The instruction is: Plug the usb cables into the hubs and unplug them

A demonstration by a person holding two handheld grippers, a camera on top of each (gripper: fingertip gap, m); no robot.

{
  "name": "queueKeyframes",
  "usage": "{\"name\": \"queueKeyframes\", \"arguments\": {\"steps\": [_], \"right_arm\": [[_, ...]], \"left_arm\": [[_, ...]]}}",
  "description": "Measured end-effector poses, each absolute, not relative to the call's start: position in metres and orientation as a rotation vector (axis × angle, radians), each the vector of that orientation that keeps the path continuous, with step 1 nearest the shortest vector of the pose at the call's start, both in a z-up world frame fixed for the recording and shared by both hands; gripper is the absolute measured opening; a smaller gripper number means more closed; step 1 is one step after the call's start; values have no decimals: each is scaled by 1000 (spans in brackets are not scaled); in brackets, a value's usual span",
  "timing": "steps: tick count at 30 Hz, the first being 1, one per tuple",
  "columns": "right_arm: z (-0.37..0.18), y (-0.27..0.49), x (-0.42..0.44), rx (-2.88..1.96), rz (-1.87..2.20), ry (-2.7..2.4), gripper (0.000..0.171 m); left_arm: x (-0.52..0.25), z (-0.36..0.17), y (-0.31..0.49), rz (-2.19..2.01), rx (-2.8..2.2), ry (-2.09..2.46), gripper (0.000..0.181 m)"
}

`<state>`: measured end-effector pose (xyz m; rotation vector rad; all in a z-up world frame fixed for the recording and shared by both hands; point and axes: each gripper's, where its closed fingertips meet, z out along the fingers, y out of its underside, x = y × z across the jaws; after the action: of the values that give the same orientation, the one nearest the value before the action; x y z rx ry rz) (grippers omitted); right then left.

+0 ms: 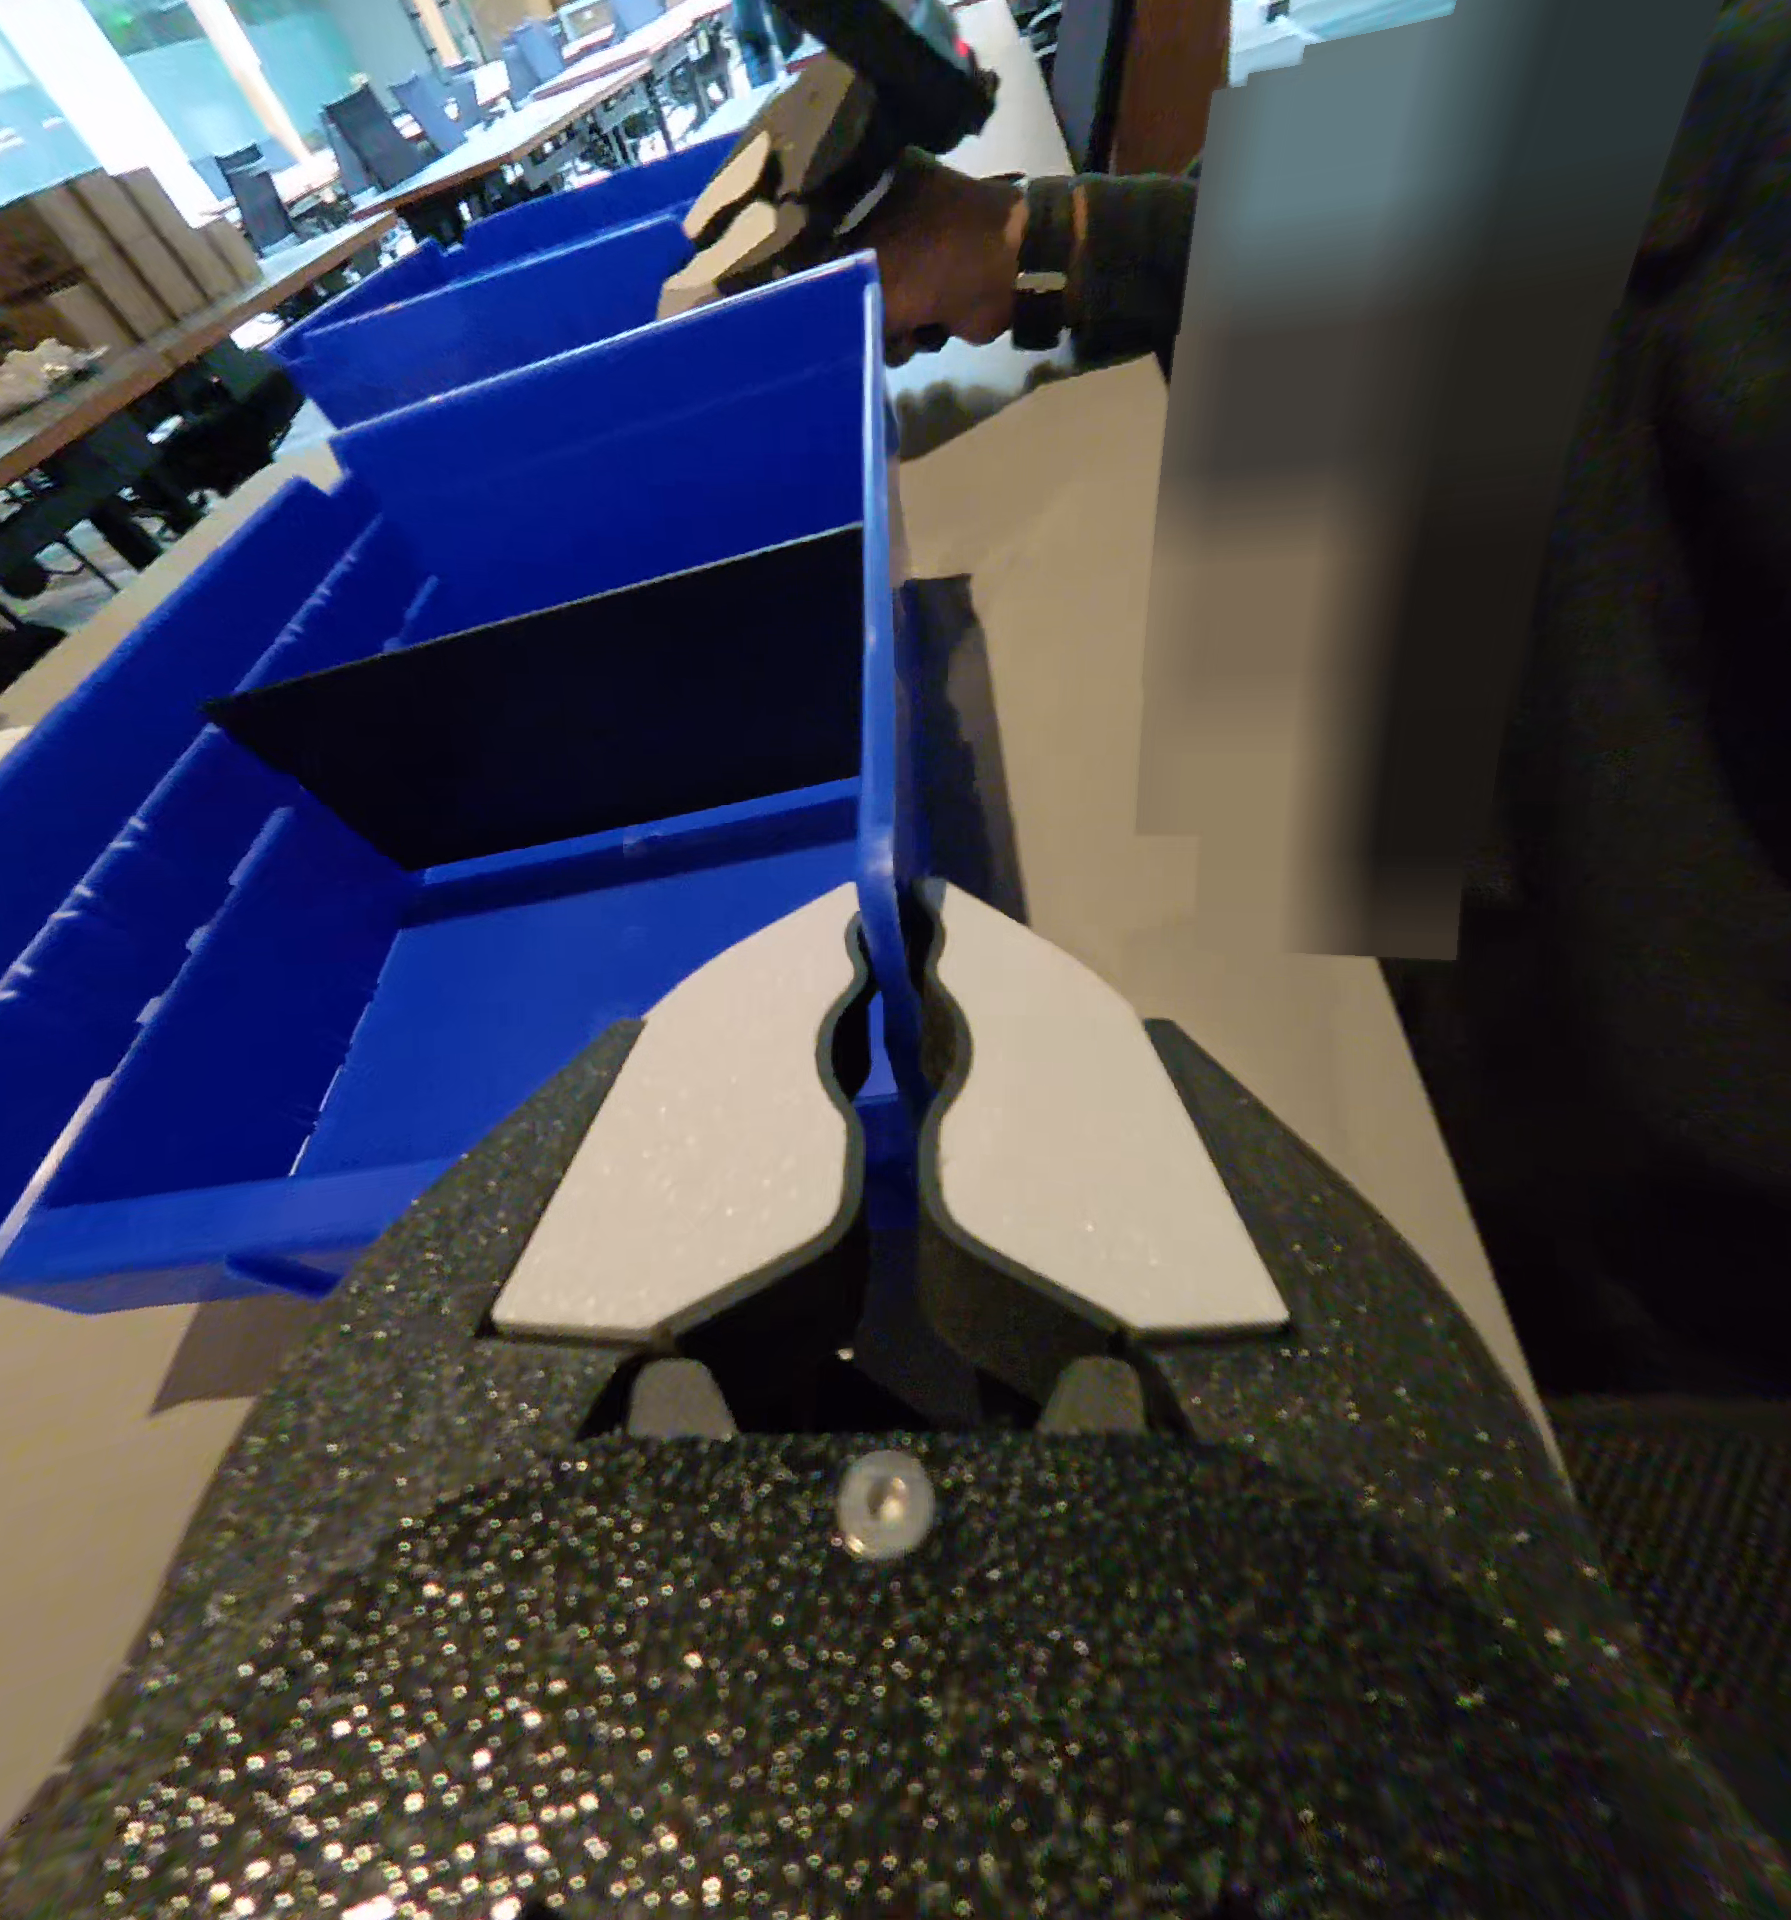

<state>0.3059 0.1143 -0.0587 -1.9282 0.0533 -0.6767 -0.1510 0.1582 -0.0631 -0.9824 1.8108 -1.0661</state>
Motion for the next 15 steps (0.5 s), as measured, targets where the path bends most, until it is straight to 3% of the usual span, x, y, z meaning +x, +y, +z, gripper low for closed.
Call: {"name": "queueKeyframes", "arguments": {"steps": [15], "right_arm": [[-57,124,276,-1915,-513,-111,6]], "left_arm": [[-150,-63,129,-1175,-897,1893,3]]}}
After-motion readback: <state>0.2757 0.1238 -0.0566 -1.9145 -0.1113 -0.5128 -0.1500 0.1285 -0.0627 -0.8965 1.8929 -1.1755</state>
